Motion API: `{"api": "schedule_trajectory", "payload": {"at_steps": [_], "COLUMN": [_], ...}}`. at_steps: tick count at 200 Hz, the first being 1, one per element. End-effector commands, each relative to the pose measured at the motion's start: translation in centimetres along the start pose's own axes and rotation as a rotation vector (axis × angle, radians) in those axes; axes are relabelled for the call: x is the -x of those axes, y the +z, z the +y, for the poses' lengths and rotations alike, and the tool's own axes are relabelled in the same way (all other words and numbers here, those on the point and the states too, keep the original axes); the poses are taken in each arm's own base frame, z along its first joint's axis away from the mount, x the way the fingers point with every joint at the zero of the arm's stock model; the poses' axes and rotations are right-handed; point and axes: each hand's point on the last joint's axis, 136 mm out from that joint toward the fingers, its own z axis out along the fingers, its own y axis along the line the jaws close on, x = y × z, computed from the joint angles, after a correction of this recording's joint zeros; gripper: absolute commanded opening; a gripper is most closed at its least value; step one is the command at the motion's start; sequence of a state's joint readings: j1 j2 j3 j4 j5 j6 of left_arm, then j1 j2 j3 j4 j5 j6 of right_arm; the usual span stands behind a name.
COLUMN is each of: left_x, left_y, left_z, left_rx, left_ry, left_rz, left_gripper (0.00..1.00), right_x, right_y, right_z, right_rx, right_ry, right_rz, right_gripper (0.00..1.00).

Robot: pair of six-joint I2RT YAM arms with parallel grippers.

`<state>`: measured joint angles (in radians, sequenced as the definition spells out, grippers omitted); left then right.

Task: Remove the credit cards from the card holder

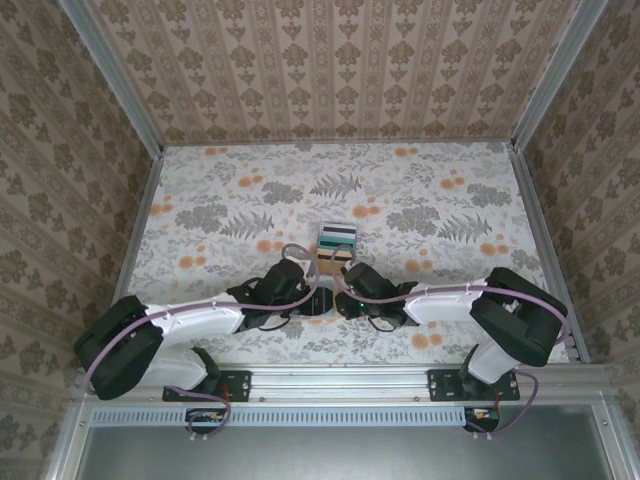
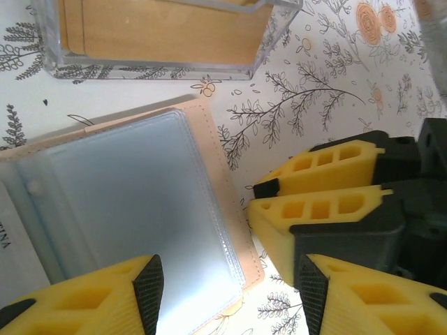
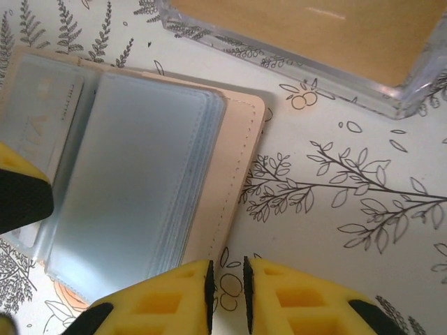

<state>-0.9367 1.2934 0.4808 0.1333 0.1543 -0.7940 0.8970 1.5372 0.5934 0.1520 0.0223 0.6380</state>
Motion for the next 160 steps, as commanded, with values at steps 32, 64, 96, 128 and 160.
{"api": "schedule_trajectory", "payload": {"at_steps": [32, 64, 96, 128, 160], "left_x": [1.3, 1.1, 0.2, -0.2, -0.7], "left_y": [-2.6, -4.5, -5.2, -5.0, -4.7], "left_z": [1.0, 5.0, 7.9, 8.9, 9.6], "left_rx": [0.057, 0.131, 0.16, 0.158, 0.169], "left_ry": [0.001, -0.063, -0.115, -0.144, -0.158], "left_rz": [-0.072, -0.099, -0.101, -0.1, -0.091], "left_gripper": [0.45, 0.25, 0.09, 0.02, 0.01], "right_x": [1.5, 2.7, 3.6, 3.9, 3.7], "right_y": [-1.9, -2.2, -1.7, -0.5, 1.1], "right_z": [0.4, 2.5, 5.3, 7.3, 8.7], "right_rx": [0.011, 0.081, 0.173, 0.215, 0.25], "right_ry": [0.047, 0.062, 0.081, 0.101, 0.14], "right_rz": [-0.06, -0.067, -0.056, -0.027, 0.013], "right_gripper": [0.23, 0.22, 0.18, 0.13, 0.13]}}
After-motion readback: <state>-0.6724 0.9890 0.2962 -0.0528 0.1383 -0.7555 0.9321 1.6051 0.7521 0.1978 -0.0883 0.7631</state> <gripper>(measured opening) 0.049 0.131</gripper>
